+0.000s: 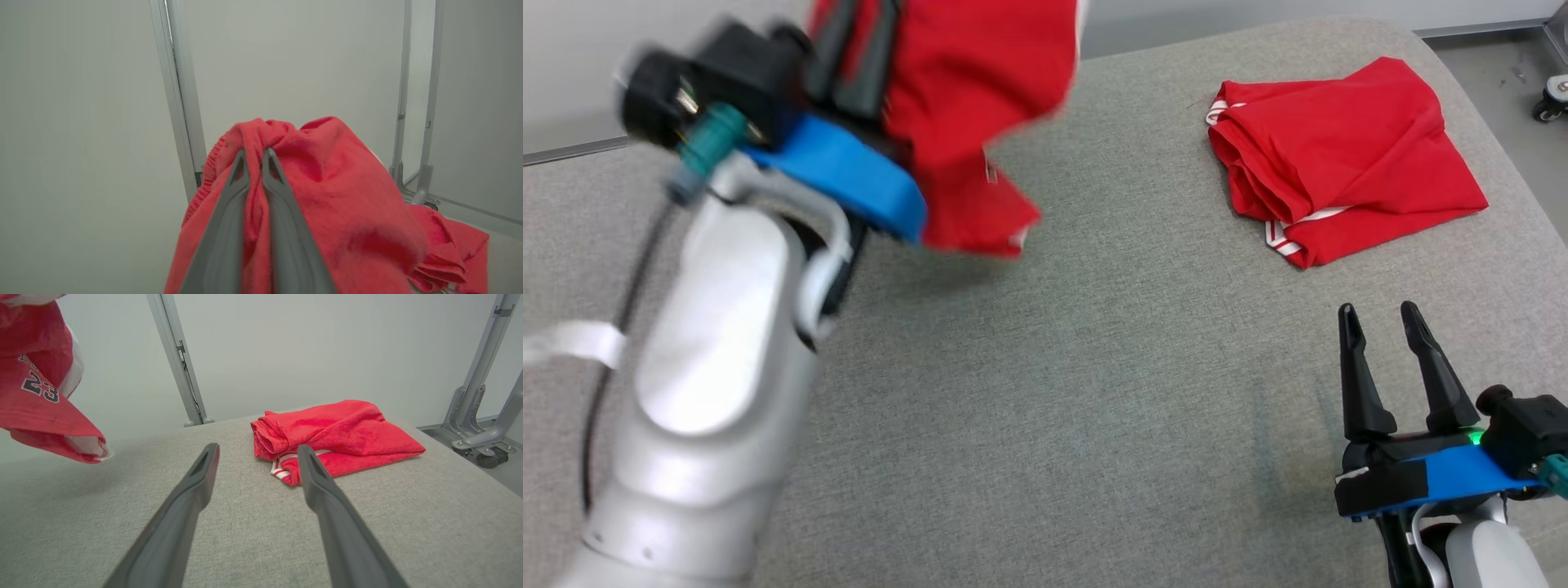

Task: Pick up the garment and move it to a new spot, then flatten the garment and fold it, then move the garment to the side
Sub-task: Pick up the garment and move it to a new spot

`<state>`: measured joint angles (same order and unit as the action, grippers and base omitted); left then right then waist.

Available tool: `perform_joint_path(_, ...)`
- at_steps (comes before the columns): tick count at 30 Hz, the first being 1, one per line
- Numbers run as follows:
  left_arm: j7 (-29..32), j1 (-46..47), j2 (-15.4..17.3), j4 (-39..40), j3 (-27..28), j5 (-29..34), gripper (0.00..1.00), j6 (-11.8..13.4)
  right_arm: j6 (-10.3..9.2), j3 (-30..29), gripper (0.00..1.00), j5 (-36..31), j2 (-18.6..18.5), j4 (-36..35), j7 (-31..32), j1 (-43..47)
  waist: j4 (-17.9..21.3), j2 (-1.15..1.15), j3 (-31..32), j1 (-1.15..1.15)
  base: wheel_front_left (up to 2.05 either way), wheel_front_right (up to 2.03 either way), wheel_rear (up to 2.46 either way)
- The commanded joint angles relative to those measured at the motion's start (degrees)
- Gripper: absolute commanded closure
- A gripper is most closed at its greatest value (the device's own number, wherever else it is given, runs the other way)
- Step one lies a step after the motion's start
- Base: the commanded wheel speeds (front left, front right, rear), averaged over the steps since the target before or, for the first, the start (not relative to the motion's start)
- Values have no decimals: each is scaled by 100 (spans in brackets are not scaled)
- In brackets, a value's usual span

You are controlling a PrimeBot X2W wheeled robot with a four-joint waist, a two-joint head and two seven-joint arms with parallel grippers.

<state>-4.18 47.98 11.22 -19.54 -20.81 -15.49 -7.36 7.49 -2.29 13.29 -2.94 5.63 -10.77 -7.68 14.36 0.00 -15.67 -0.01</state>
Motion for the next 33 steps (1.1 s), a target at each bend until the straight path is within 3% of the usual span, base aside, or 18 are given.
perform_joint_path(1,3,-197,-23,-28,-42,-17,100,25,1,12,0,48,5,24,-48,-34,8,0,-6,1,0,0,0)
perform_joint_path(13,-305,-1910,-326,-715,-732,-88,100,27,1,44,0,53,5,237,-134,-103,-120,0,3,1,0,0,0)
perform_joint_path(14,-340,-1993,-353,-746,-759,-101,76,46,1,53,0,43,4,255,-131,-93,-148,0,15,1,0,0,0)
perform_joint_path(15,-381,-2074,-370,-784,-798,-102,31,74,1,54,0,30,5,275,-125,-84,-183,0,37,1,0,0,0)
perform_joint_path(16,-437,-2135,-385,-807,-814,-97,0,105,1,59,0,20,4,287,-120,-78,-214,0,54,1,0,0,0)
perform_joint_path(23,-945,-2324,-404,-631,-611,-140,0,376,1,83,0,-60,3,350,-67,1,-524,0,284,1,0,0,0)
perform_joint_path(33,-1102,-2897,-76,192,256,-266,0,858,1,80,0,-95,4,316,13,179,-1019,0,611,1,0,0,0)
